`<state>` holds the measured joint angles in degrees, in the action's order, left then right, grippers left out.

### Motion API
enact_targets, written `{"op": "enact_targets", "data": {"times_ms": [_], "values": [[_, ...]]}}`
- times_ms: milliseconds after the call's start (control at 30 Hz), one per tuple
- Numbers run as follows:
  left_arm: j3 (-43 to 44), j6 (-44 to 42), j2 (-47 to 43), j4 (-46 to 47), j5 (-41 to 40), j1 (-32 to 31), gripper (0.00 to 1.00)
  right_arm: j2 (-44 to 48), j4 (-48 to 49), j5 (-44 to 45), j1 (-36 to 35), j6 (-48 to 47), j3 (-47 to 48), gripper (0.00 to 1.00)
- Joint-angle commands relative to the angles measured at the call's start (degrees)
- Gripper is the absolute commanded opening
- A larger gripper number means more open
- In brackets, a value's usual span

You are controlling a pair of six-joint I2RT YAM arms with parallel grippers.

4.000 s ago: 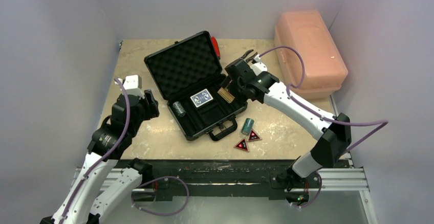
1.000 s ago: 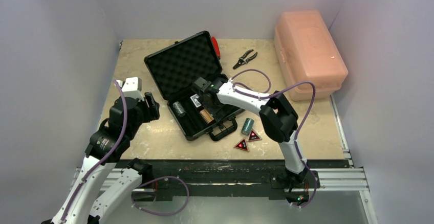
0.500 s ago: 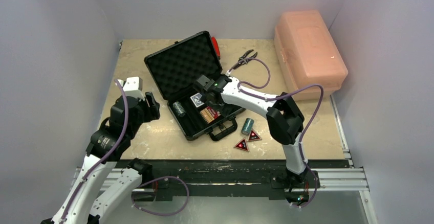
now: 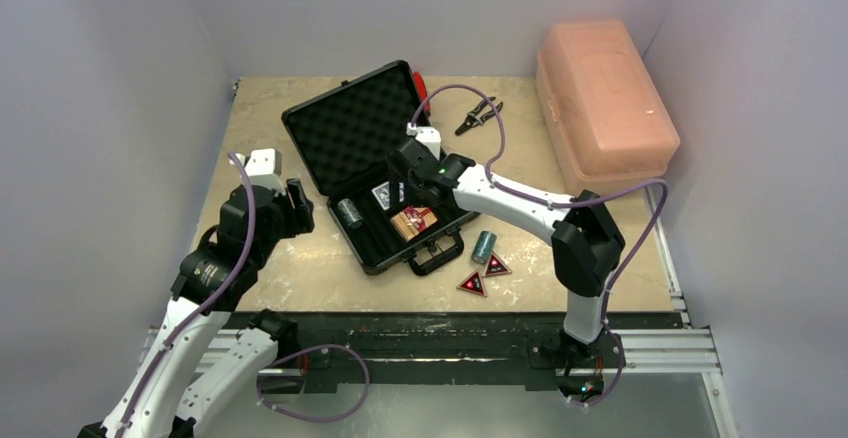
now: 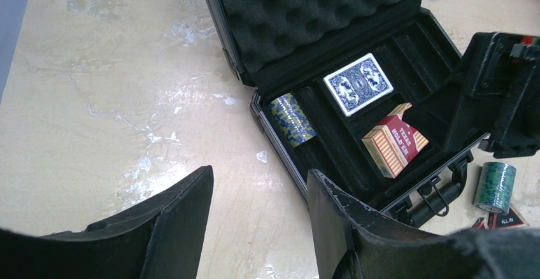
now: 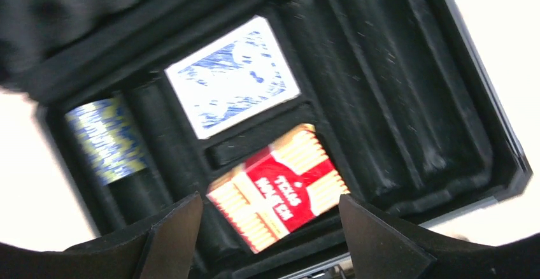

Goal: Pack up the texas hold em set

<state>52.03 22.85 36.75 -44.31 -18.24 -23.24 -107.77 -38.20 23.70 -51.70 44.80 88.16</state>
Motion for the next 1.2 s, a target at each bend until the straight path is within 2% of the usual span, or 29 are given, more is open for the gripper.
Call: {"op": "enact_targets", "data": {"times_ms": [0,100,333,500,567,1167], "values": [[1.67,-1.53,0.40,0.84,-0.35,0.39,0.56,3.32,11.48,-9.15,-0.24,-14.44,0.27,0.81],[1.67,-1.58,0.51,0.81,-0.77,0.39,0.56,0.64,11.54,-13.93,-0.24,-18.87,3.24,0.76],[1.71,-1.53,0.68,0.60,-1.44,0.39,0.56,-4.73,11.37,-21.32,-0.24,-24.47,8.28,0.51],[1.80,-1.67,0.95,0.55,-1.60,0.39,0.56,-7.06,13.19,-27.25,-0.22,-24.66,9.85,0.49],[1.83,-1.69,0.97,0.55,-1.77,0.39,0.56,-8.31,13.06,-28.87,-0.24,-24.15,10.55,0.38],[1.89,-1.74,1.57,0.40,-2.50,0.39,0.56,-10.45,12.62,-27.37,-0.24,-20.73,5.60,0.34]]}}
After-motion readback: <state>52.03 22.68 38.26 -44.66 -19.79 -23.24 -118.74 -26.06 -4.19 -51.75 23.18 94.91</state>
